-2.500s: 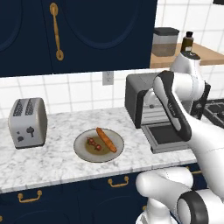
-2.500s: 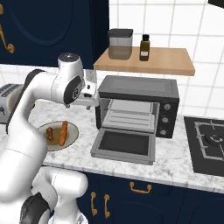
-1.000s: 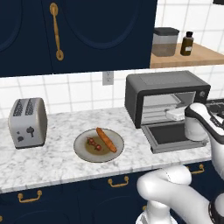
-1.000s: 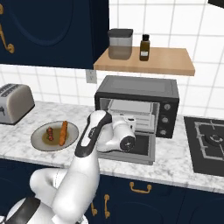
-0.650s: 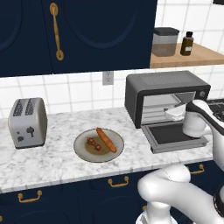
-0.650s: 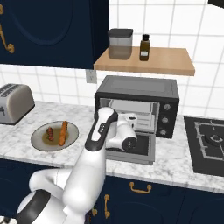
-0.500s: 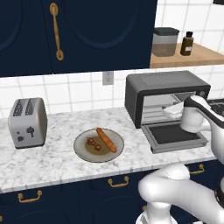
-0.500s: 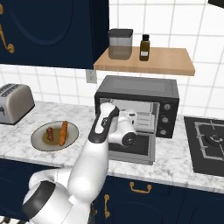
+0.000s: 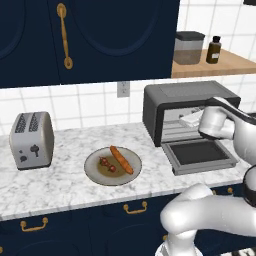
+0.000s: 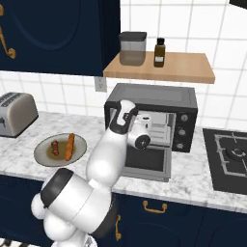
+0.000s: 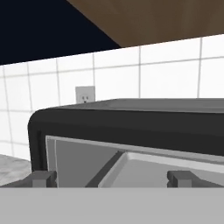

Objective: Pick up the kebab skewer and baguette bread, and place them inside the toaster oven. Close the toaster oven door and start by setting the timer.

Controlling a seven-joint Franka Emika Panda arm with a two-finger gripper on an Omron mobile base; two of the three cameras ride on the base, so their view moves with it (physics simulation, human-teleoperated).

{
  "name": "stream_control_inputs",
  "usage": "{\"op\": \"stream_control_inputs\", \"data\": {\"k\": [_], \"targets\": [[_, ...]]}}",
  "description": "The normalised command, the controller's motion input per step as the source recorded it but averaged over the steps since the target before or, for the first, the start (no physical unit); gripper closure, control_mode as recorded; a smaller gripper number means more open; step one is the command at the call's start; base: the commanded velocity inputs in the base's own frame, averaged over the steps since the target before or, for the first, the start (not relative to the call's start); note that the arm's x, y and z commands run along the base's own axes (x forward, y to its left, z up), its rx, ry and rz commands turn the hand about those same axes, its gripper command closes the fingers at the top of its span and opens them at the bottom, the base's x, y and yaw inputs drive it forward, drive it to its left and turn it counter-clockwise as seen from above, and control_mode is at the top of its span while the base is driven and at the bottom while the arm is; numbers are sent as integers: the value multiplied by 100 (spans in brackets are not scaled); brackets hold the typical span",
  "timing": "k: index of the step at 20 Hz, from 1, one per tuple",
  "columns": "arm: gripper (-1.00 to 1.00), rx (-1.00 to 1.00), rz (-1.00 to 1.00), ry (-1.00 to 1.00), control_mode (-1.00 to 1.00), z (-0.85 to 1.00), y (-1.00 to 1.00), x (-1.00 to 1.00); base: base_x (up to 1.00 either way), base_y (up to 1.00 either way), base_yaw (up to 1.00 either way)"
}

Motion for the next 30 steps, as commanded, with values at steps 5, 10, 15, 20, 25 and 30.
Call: {"op": "stream_control_inputs", "data": {"k": [5, 10, 15, 20, 25, 30], "targets": [[-100, -1, 0, 0, -100, -24, 0, 25, 0, 0, 0], [-100, -1, 0, 0, -100, -17, 0, 16, 0, 0, 0], [-100, 0, 0, 0, -100, -8, -8, 4, 0, 0, 0], [-100, 0, 0, 0, -100, 0, -17, 11, 0, 0, 0], [-100, 0, 0, 3, -100, 0, -11, 14, 0, 0, 0], [-100, 0, 0, 1, -100, 1, 0, 24, 0, 0, 0]]}}
